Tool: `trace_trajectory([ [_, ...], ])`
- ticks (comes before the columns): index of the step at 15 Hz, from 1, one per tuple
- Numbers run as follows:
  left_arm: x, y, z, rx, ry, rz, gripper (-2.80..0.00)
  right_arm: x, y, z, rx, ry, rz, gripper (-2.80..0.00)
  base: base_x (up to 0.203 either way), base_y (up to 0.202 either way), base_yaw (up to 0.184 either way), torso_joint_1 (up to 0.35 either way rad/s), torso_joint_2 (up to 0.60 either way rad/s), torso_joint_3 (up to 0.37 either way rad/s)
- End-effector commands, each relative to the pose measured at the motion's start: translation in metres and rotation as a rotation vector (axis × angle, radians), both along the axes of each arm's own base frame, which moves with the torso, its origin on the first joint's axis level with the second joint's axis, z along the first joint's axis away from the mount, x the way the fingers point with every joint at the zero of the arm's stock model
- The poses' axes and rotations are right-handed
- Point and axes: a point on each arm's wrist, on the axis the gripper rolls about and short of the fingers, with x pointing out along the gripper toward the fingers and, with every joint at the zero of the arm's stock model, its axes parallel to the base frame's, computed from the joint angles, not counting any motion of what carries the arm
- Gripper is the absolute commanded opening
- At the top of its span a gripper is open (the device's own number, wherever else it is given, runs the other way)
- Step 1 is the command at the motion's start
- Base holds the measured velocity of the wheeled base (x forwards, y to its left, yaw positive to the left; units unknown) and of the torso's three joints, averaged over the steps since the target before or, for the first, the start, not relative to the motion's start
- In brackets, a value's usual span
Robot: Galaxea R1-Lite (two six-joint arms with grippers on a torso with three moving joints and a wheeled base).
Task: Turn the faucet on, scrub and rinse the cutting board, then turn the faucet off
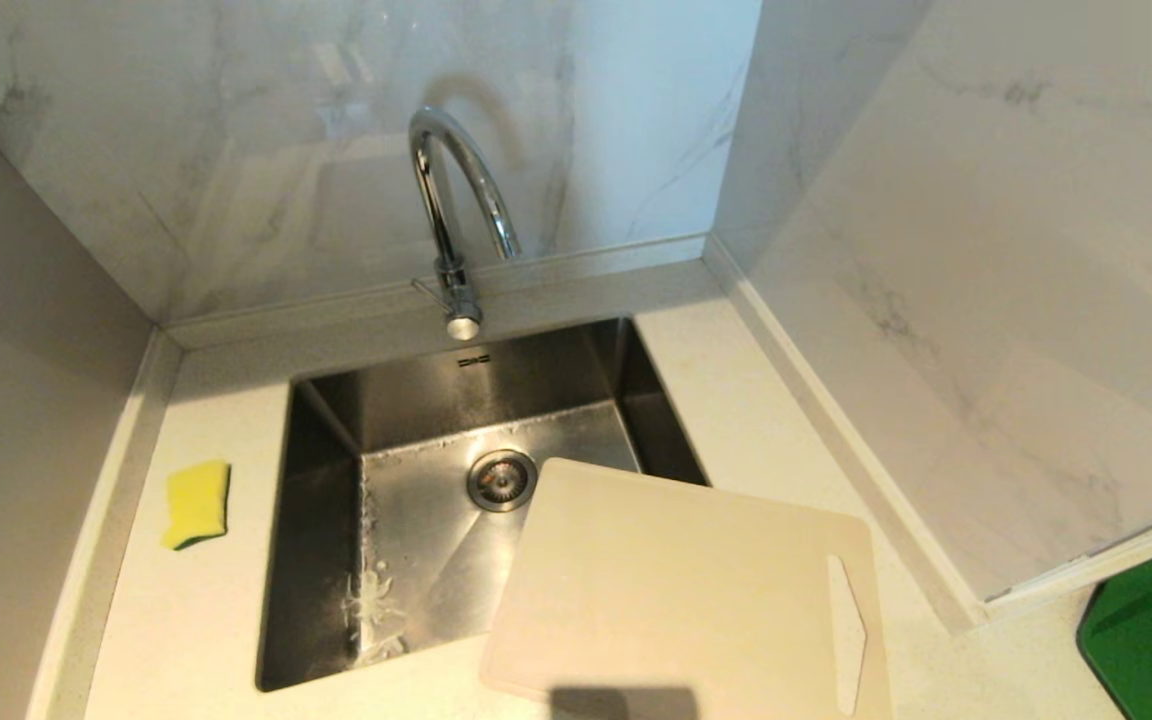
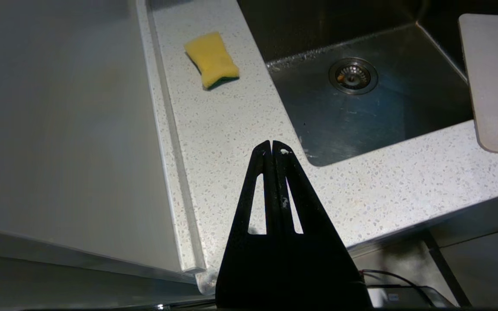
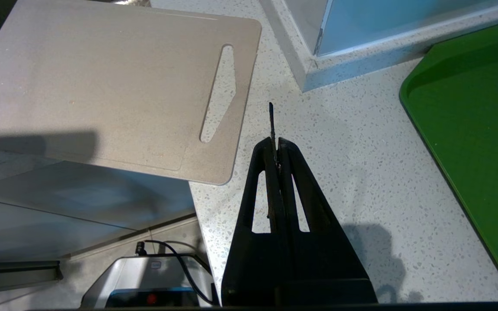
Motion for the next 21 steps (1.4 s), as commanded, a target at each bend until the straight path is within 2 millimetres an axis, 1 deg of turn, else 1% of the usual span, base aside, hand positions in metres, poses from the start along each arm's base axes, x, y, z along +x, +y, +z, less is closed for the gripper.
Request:
trace_trajectory([
  [1, -0.0006, 0.0000, -0.0003, 0.001, -0.009, 0.000, -2.80, 0.0000, 0.0000, -0.0001, 0.000, 0.001, 0.000, -2.80, 0.000, 0.000, 0.000, 0.000, 0.00, 0.000],
  [21, -0.0008, 0.0000, -0.0003, 0.001, -0.011, 0.000, -2.80, 0.0000, 0.0000, -0.0001, 0.000, 0.001, 0.001, -2.80, 0.000, 0.000, 0.000, 0.000, 0.00, 0.000],
])
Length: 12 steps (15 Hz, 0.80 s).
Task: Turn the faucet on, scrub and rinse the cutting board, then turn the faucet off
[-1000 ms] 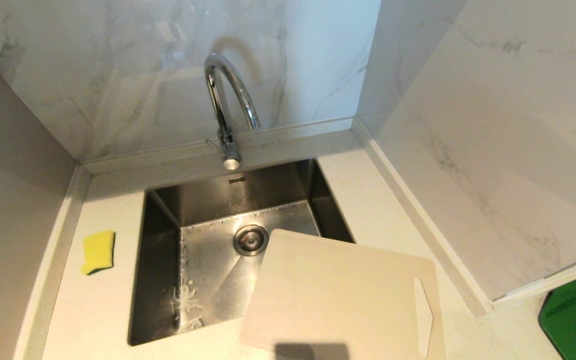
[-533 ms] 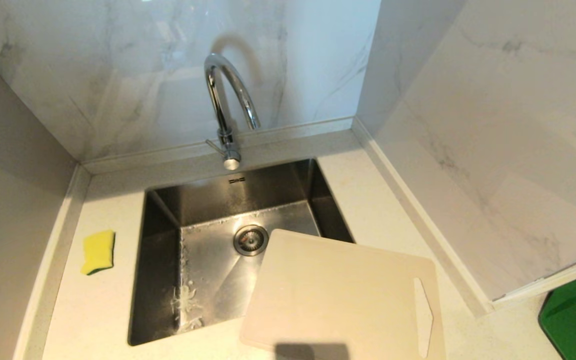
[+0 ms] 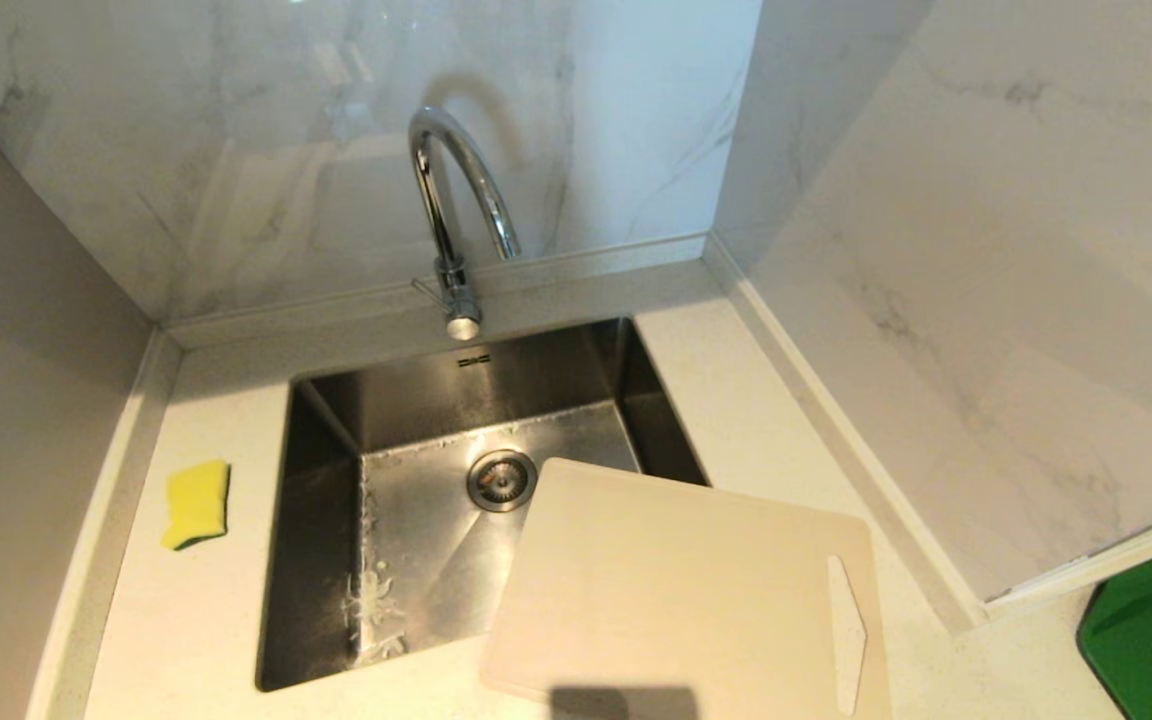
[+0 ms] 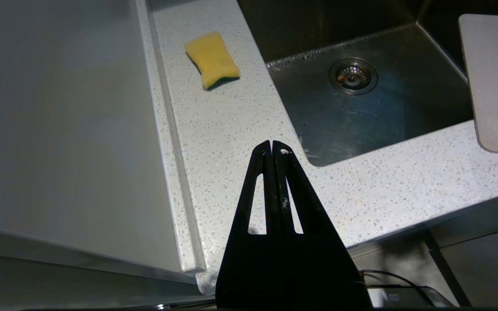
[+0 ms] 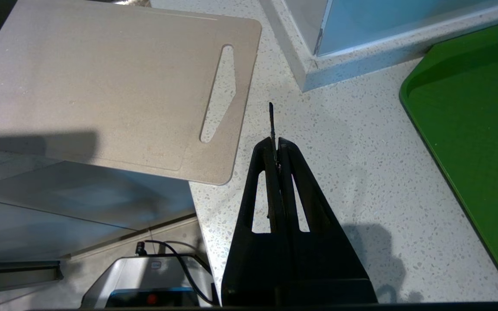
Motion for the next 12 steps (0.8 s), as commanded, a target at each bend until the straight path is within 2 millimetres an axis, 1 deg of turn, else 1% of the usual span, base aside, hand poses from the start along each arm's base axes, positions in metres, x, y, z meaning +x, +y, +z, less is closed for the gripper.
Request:
trace_trajectory([
  [1, -0.0001, 0.0000, -0.0001, 0.001, -0.002, 0.000, -2.80, 0.0000, 0.0000, -0.0001, 0.001, 0.001, 0.000, -2.80, 0.000, 0.000, 0.000, 0.000, 0.00, 0.000],
  [12, -0.0001, 0.0000, -0.0001, 0.001, -0.002, 0.000, -2.80, 0.0000, 0.0000, -0.0001, 0.001, 0.001, 0.000, -2.80, 0.000, 0.000, 0.000, 0.000, 0.00, 0.000],
])
